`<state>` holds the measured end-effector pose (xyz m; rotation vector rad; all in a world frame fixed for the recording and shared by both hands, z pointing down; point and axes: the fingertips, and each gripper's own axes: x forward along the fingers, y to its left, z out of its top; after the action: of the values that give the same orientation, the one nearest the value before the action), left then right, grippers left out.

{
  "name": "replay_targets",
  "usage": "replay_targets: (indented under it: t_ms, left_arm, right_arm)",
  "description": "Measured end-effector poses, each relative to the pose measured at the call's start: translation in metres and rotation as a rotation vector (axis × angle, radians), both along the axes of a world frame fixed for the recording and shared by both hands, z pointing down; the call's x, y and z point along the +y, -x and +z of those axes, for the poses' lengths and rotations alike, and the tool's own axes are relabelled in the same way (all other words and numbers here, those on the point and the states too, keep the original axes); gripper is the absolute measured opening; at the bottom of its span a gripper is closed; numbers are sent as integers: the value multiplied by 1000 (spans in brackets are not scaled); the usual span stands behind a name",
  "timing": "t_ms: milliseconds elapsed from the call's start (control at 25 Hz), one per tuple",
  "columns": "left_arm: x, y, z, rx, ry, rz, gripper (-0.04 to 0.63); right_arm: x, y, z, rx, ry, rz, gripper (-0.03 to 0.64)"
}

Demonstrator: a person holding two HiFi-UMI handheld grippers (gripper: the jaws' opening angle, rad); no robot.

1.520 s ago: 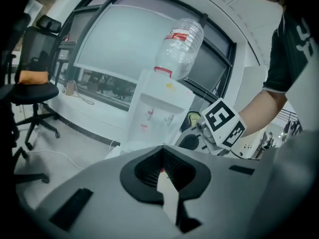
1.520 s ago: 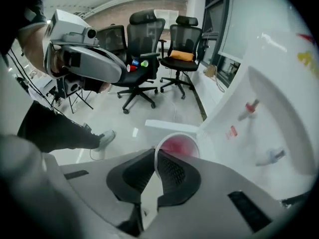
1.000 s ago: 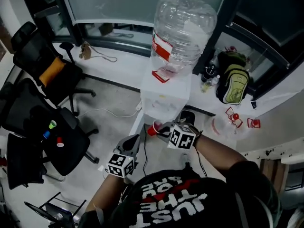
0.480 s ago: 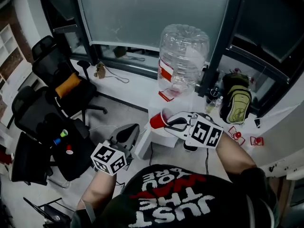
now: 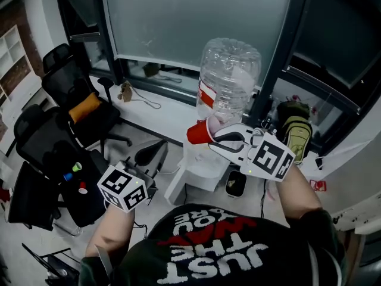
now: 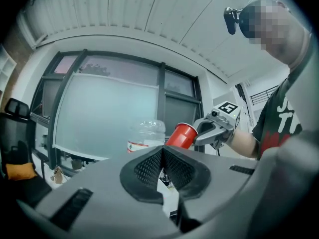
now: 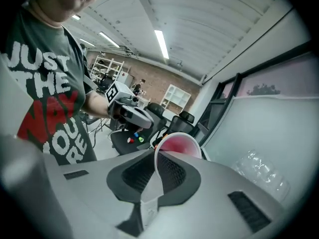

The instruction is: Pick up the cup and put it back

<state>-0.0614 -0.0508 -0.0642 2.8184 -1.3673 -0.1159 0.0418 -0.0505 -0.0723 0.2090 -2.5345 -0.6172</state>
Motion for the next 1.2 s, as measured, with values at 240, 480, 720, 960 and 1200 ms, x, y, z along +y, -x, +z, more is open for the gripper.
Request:
replay_targets:
  t_ms: [240, 480, 720, 960, 1200]
  left_arm:
    - [-1, -1, -1, -24, 1, -7, 8]
    - [0, 3, -3, -32, -4, -16, 8]
    - [-3, 5, 10, -46, 8, -24, 8]
    - [-9, 8, 47, -35, 74, -34, 8]
    - [-19, 9, 114, -38, 185, -46, 8]
  right_arm:
    - [-2, 0, -6, -5, -27, 2, 45]
    - [1, 4, -4, 9, -29, -9, 44]
    - [-2, 6, 6, 13, -9, -8, 46]
    - [-6, 13, 37, 59, 49, -8, 46]
    - [-21, 21, 99, 108, 144, 13, 46]
